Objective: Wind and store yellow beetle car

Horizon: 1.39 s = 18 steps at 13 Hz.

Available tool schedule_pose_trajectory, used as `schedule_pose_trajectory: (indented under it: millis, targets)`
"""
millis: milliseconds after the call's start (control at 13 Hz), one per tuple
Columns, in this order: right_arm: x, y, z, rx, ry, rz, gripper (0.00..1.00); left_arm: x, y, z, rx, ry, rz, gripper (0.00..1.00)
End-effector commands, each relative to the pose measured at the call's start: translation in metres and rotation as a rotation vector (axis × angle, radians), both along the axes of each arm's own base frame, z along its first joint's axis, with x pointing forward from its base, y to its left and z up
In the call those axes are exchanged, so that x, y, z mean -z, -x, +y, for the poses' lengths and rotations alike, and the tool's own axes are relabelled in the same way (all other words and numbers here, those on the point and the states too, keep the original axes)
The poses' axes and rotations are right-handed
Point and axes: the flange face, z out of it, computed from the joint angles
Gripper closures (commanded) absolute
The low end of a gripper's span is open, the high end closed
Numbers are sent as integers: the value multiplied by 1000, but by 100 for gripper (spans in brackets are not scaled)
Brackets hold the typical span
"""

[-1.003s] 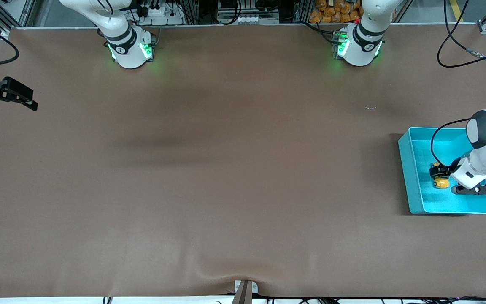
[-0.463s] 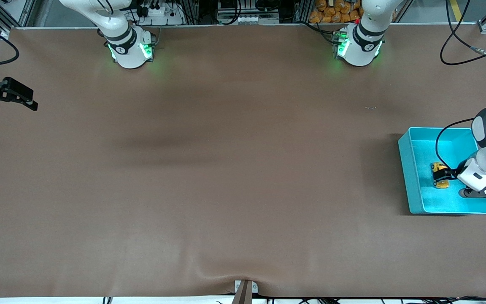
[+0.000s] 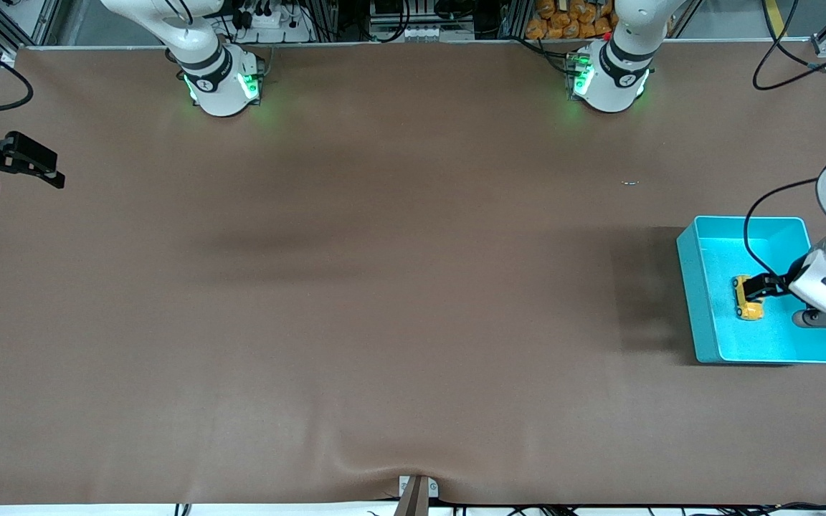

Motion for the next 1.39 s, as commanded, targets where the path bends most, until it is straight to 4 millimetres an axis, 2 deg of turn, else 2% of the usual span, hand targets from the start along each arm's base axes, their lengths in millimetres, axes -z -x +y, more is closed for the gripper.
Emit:
schedule_pose_trajectory:
  millis: [0, 232, 309, 463, 695, 926, 1158, 1312]
  targets:
    - [-1, 1, 1, -6, 12, -5, 0, -41, 17, -24, -27, 10, 23, 0]
    - [2, 0, 2, -7, 12, -2, 0, -90, 33, -48, -56, 42, 9, 0]
    - [2, 0, 2, -7, 12, -2, 0, -100, 38, -68, -41, 43, 20, 0]
    - [2, 0, 2, -7, 12, -2, 0, -122, 51, -86, -42, 30, 37, 0]
    - [1, 0, 1, -6, 12, -3, 0, -165, 81, -98, -54, 61, 51, 0]
    - [0, 0, -1, -6, 12, -5, 0, -202, 107, -125, -30, 96, 54, 0]
    - [1, 0, 0, -6, 12, -3, 0, -222, 124, -146, -20, 109, 54, 0]
    - [1, 0, 0, -6, 12, -5, 0, -232, 125, -149, -29, 110, 43, 0]
